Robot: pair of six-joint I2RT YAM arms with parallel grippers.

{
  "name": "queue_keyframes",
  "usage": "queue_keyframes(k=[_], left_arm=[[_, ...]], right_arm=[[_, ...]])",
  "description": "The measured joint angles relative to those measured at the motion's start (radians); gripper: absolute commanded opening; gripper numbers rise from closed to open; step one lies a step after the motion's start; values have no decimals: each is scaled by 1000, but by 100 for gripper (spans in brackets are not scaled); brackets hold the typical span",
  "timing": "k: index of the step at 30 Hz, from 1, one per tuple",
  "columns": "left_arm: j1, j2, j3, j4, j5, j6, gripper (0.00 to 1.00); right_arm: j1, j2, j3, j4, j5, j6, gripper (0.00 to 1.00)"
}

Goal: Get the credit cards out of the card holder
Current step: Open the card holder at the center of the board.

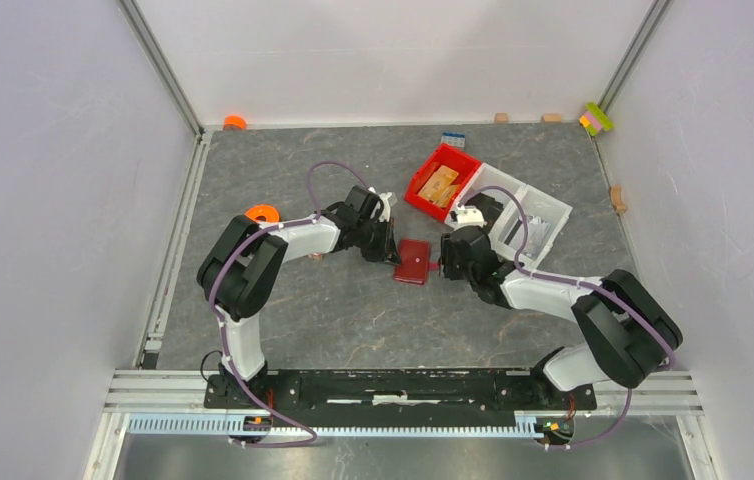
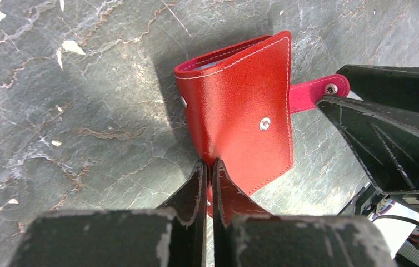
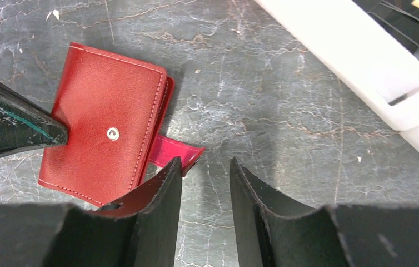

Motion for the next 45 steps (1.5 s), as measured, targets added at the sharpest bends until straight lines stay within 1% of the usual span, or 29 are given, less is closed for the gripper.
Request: queue_keyframes(k=[6,12,13,16,18,19,20,21,23,25,29,30,31,33,35,36,38,40,42,45], left_arm=[[-2,-1,-1,0,-2,0,3],[-6,-6,-2,0,-10,0,5],[-7,-6,-2,0,-11,0,5],[-8,-6,-2,0,-14,0,9],[-9,-8,-3,0,-19,0,15],[-11,-10,-4,0,-23,0,19],[-13,-13,-6,0,-26,1,26],[-15,-15,-8,-1,-30,1,33],[-21,-21,-12,-4,-51,8,41],[-26,-29,-23,-7,-69,11,49],[-51,-85,-49,-31,-119,27,61],[-60,-98,-53,-38,-131,31,63],[-68,-108,-55,-40,-135,35,68],[-80,-121,-56,-37,-137,43,73],[-86,-129,-59,-34,-134,49,75],[-89,-133,-63,-30,-133,50,80],[-90,-141,-76,-20,-132,53,84],[-90,-158,-95,-11,-131,55,93],[-90,-180,-116,4,-128,58,100],[-90,-217,-142,25,-125,62,100]], right_arm=[[-6,-45,-23,-4,37,7,42],[-15,-18,-23,10,-15,7,41],[-17,-6,-23,11,-31,7,40],[-20,17,-23,14,-63,7,28],[-21,18,-23,19,-80,5,18],[-21,18,-23,20,-89,7,15],[-21,18,-23,20,-92,5,13],[-21,16,-23,22,-98,5,12],[-21,10,-24,26,-106,3,11],[-21,-7,-27,35,-115,2,9],[-21,-63,-53,76,-148,-5,8],[-20,-74,-59,84,-158,-5,8],[-21,-85,-65,94,-169,-5,8],[-21,-100,-75,111,-190,-5,7],[-21,-109,-80,120,-205,-6,7],[-20,-115,-84,127,-216,-8,7],[-20,-126,-91,140,-234,-12,8],[-16,-138,-97,153,-250,-16,8],[-12,-150,-101,162,-256,-19,8],[-5,-164,-102,174,-269,-25,8]])
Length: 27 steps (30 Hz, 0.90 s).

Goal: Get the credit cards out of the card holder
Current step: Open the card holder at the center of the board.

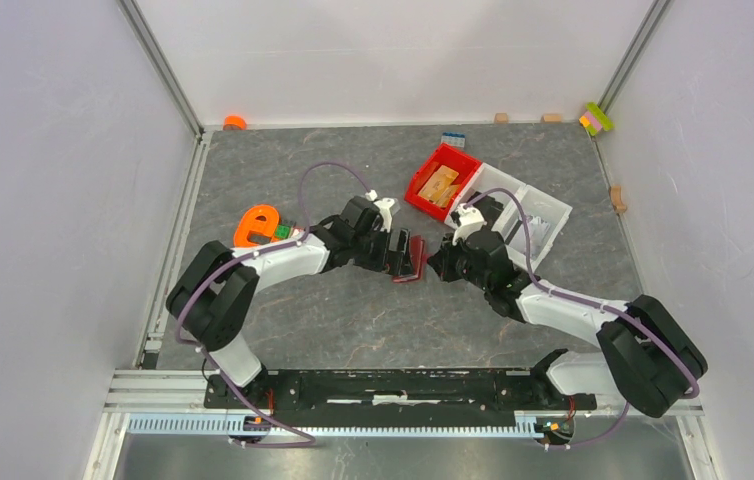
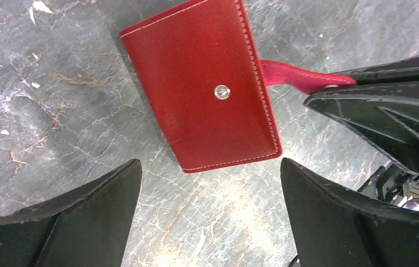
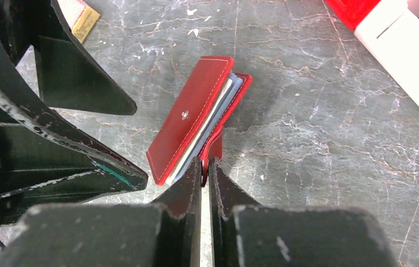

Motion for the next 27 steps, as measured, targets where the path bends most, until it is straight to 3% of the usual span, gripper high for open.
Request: queue_keyframes(k=[15,27], left_arm=[[-13,-45,-11,44,-1,19,97],[-22,-4,23,-14,-57,25,71]], right_arm=[[47,-11,0,34,-34,-39,9],[58,-31,0,50,-23,-48,8]])
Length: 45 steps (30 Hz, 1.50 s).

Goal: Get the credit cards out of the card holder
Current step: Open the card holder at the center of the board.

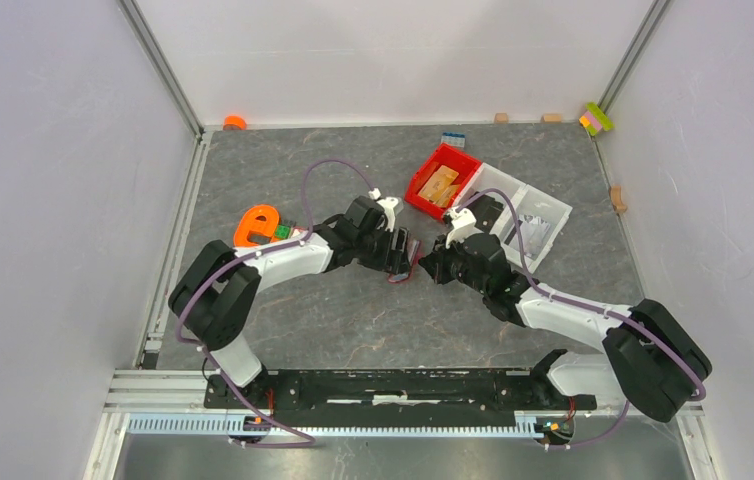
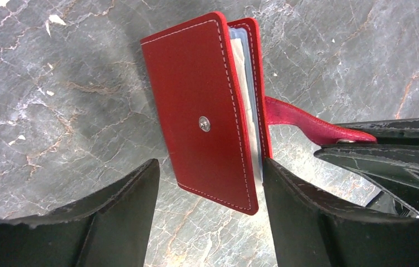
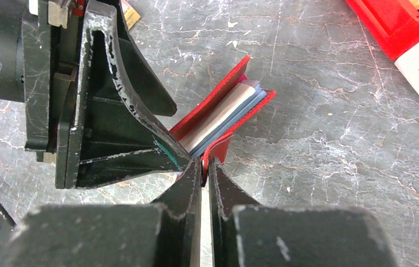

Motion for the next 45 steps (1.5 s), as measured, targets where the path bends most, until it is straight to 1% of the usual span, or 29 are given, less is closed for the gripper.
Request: queue_keyframes(k=[2,8,12,16,19,20,22,26,30,33,39,45], left_arm=[[0,3,0,-8,-6,0,68],[4,3,0,-11,-9,0,66],[18,3,0,-5,18,-2,68],[42,3,-4,19,59,-6,65],[60,3,-10,33,85,-10,61],[65,3,-10,34,90,-11,58],[72,4,-10,34,99,-12,49],[75,11,-10,33,103,-20,29],[87,11,-9,37,108,-29,18],[104,11,-9,39,113,-37,13],[150,13,-9,40,129,-51,11],[172,29,-10,37,128,-53,10]], right_arm=[[0,-1,0,-5,7,0,8],[0,-1,0,-14,23,0,8],[0,-1,0,-16,23,0,8],[0,-1,0,-18,23,0,8],[0,-1,0,-18,23,0,8],[0,-1,0,-19,24,0,8],[0,-1,0,-20,23,0,8],[0,-1,0,-20,37,0,8],[0,-1,0,-27,68,1,12],[0,-1,0,-54,114,3,16],[0,-2,0,-123,221,17,23],[-20,-6,0,-183,317,41,23]])
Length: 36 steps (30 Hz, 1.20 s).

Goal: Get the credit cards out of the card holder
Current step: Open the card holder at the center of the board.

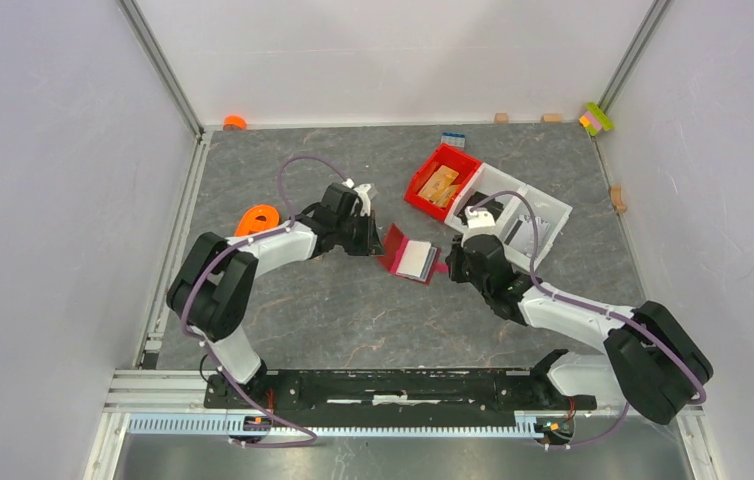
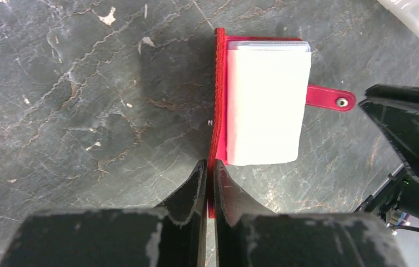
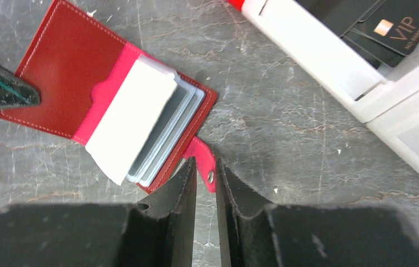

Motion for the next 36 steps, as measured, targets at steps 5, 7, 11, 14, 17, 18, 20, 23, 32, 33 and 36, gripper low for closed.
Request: queue_keyframes(k=[5,7,11,14,17,18,20,23,32,33,36], left_arm=[[7,29,2,-16,-10,1,11],[8,47,10,-41,-28,2,13],[7,82,33,-80,-37,3,18],[6,95,44,-100,-41,5,26],[-2,98,52,-125,-54,9,36],[-6,98,56,-136,-56,11,37],[-20,98,69,-154,-75,17,40],[-39,98,83,-175,-106,25,42],[-66,98,105,-219,-161,44,44],[-67,99,106,-221,-164,45,44],[-74,100,111,-228,-174,48,44]], right_arm=[[-35,-12,0,-1,2,15,29],[-41,-12,0,-2,-3,18,40],[-42,-12,0,0,-25,16,47],[-42,-6,0,7,-48,10,48],[-42,24,7,5,-73,-4,48],[-42,34,11,4,-78,-6,48],[-42,69,32,-7,-88,-10,47],[-42,111,61,-14,-96,-15,47],[-42,166,102,-55,-105,-24,49],[-42,169,104,-56,-105,-24,49],[-42,177,108,-62,-105,-26,48]])
